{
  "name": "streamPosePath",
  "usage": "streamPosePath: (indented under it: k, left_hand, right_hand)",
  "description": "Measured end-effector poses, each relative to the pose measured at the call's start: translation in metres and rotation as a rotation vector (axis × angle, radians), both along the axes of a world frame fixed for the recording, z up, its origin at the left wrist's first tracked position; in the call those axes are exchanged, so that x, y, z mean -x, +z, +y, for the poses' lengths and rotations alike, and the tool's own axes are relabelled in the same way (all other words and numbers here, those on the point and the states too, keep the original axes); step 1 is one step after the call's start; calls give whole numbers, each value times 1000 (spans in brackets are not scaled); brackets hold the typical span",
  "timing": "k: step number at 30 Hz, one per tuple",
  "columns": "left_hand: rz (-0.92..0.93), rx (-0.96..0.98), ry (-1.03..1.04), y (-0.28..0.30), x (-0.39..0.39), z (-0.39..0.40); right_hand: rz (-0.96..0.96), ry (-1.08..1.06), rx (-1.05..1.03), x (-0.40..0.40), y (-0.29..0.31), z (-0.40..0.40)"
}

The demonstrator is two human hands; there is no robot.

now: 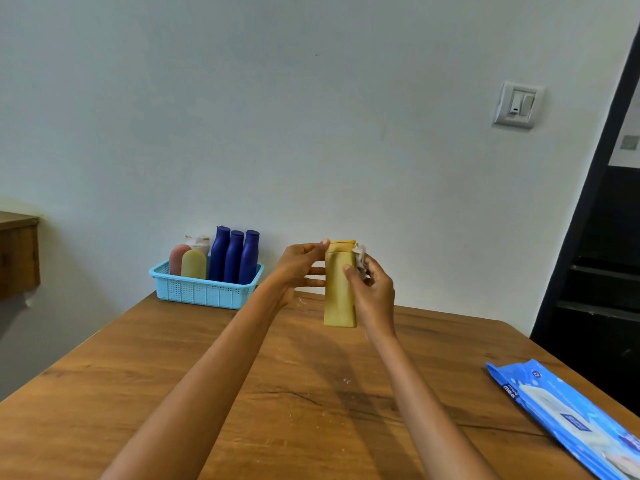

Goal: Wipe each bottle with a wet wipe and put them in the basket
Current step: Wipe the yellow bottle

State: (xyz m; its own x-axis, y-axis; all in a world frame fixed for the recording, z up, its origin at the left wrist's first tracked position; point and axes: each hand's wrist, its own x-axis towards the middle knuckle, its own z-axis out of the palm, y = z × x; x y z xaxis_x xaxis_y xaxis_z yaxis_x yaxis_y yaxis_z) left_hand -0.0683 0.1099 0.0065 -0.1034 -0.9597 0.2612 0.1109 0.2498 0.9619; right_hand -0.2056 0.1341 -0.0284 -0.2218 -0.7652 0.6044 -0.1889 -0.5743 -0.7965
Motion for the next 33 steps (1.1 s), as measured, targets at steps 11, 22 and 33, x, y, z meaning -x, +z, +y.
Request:
streamPosePath:
  k: [11, 22, 33]
  left_hand:
    - [78, 27, -224, -2, -6, 2]
    - [94, 86, -333, 3, -9, 8]
    - [51, 56, -232, 0, -8, 5]
  right_hand:
    - [-171, 158, -68, 7, 4, -2]
    - [4, 134, 3, -5, 6, 2]
    - [200, -33, 230, 4, 7, 5]
